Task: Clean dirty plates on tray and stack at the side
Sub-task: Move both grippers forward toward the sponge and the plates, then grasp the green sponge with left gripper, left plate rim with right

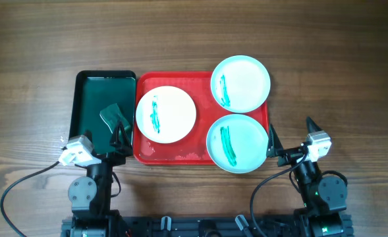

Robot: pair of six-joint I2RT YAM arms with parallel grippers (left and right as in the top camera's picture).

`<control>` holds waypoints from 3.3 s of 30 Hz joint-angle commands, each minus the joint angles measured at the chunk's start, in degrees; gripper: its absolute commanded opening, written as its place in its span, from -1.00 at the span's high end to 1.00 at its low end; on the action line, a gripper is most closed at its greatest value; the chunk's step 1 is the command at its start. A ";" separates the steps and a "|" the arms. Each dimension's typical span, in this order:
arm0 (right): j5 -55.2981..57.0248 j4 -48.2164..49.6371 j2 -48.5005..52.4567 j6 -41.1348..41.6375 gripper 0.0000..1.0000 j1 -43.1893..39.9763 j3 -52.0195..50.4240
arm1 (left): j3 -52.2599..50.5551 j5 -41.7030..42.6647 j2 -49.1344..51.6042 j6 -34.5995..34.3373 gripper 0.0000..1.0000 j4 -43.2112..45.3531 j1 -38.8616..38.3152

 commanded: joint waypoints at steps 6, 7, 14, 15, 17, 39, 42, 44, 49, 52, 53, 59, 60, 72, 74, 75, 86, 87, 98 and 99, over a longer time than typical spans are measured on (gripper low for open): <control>1.97 0.35 0.15 0.63 -0.99 -0.20 -0.07 | -0.42 -0.79 -0.28 -0.35 -1.00 0.17 0.26; 1.95 0.37 0.17 0.66 -0.99 -0.20 -0.07 | -0.42 -0.79 -0.28 -0.35 -1.00 0.20 0.26; -0.44 2.10 0.17 0.70 -0.99 -0.20 0.70 | 1.38 0.26 0.02 4.35 -0.99 0.44 0.26; -1.86 2.08 0.24 0.70 -0.99 -0.20 1.66 | 2.97 0.02 0.79 4.48 -1.00 -0.31 0.26; -3.52 1.81 1.57 0.74 -1.00 -0.20 4.50 | 8.31 -0.20 4.46 4.46 -1.00 -4.87 0.26; -27.21 -36.15 79.49 6.75 -0.89 5.53 67.69 | 63.45 -3.17 77.59 -12.68 -0.82 -53.07 1.49; -19.63 -40.02 89.88 8.37 -0.70 11.82 74.93 | 63.39 -4.79 77.79 -17.75 -0.54 -53.62 2.89; -19.41 -38.60 93.94 9.11 -0.57 14.08 75.45 | 62.51 -5.97 78.79 -17.68 -0.64 -51.78 2.86; -17.27 -35.47 101.48 11.61 -0.25 15.91 75.43 | 62.31 -2.27 89.18 -4.57 0.10 -48.37 2.82; -17.11 -34.62 101.85 11.54 -0.25 15.89 75.38 | 62.31 -2.25 93.96 -4.57 0.32 -47.71 2.82; -17.14 -34.49 101.85 11.58 -0.25 15.89 75.38 | 62.31 -2.14 94.97 -4.59 0.33 -47.50 2.82; -17.11 -35.36 101.85 10.45 -0.34 15.89 75.38 | 62.25 2.49 96.54 -8.48 -0.05 -45.86 2.82; -17.14 -35.41 101.85 10.47 -0.35 15.89 75.38 | 62.25 2.43 96.78 -8.48 0.08 -45.70 2.82; -17.07 -35.19 101.85 10.49 -0.37 15.89 75.38 | 62.25 2.43 100.00 -7.28 0.51 -42.73 2.82; -16.44 -35.19 101.85 10.47 -0.38 15.89 75.38 | 62.25 2.43 100.06 -3.65 0.48 -42.38 2.82; -16.28 -35.04 101.85 10.49 -0.39 15.89 75.38 | 62.25 2.43 100.06 -2.36 0.45 -42.14 2.82; -16.28 -34.14 101.85 9.84 -0.42 15.89 75.38 | 62.25 0.74 100.80 -2.23 0.56 -40.65 2.82; -16.31 -34.14 101.85 9.86 -0.44 15.89 75.38 | 62.25 0.79 101.24 -2.23 0.56 -40.50 2.82; -16.35 -33.83 102.71 11.58 -0.44 15.89 75.38 | 62.25 1.20 104.67 -3.52 0.92 -37.73 2.82; -17.44 -33.53 103.65 12.28 -0.44 15.91 75.38 | 62.29 1.18 104.63 -3.50 0.92 -37.73 2.82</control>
